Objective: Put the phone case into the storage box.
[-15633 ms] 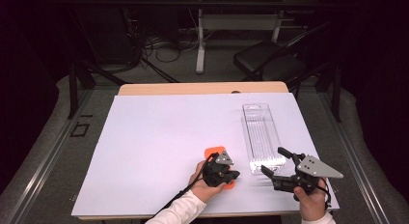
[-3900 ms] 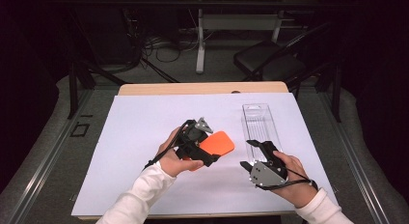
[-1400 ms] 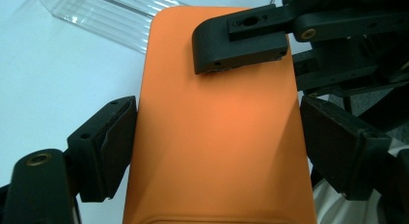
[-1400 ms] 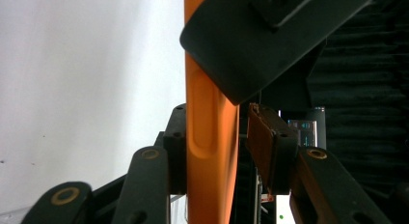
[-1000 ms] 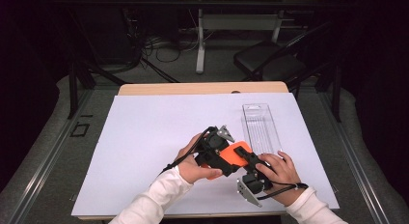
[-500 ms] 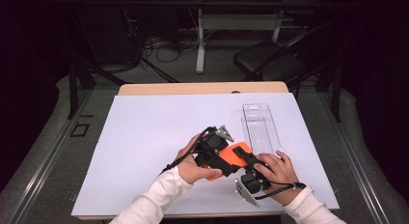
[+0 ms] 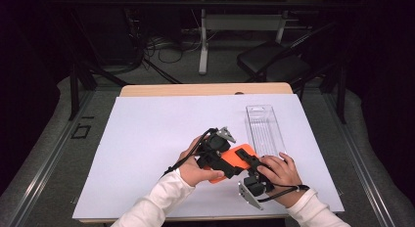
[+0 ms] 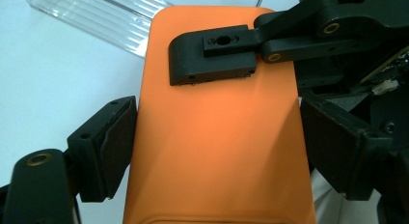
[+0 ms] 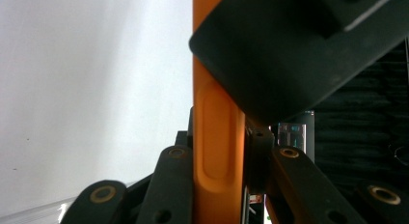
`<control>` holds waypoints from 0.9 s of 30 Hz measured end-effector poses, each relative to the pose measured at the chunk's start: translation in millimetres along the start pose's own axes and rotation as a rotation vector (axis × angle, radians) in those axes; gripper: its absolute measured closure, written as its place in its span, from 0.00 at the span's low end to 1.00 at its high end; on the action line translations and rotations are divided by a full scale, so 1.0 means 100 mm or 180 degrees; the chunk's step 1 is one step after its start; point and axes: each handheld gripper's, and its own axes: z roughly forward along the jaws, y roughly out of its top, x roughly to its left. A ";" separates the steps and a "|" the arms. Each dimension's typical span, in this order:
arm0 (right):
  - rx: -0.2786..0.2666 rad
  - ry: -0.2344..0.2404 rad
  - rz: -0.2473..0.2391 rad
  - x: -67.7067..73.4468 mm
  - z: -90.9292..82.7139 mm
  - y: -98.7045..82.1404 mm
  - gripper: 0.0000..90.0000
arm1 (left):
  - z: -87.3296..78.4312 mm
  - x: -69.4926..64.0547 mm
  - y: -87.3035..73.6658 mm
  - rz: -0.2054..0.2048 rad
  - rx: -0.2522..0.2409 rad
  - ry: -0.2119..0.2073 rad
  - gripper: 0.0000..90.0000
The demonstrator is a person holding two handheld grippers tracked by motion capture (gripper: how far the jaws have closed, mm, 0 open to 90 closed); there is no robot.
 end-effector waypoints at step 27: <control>0.0003 -0.0229 -0.0072 0.07 0.02 0.01 0.97 | 0.01 0.08 -0.04 -0.0232 -0.0020 -0.0168 0.18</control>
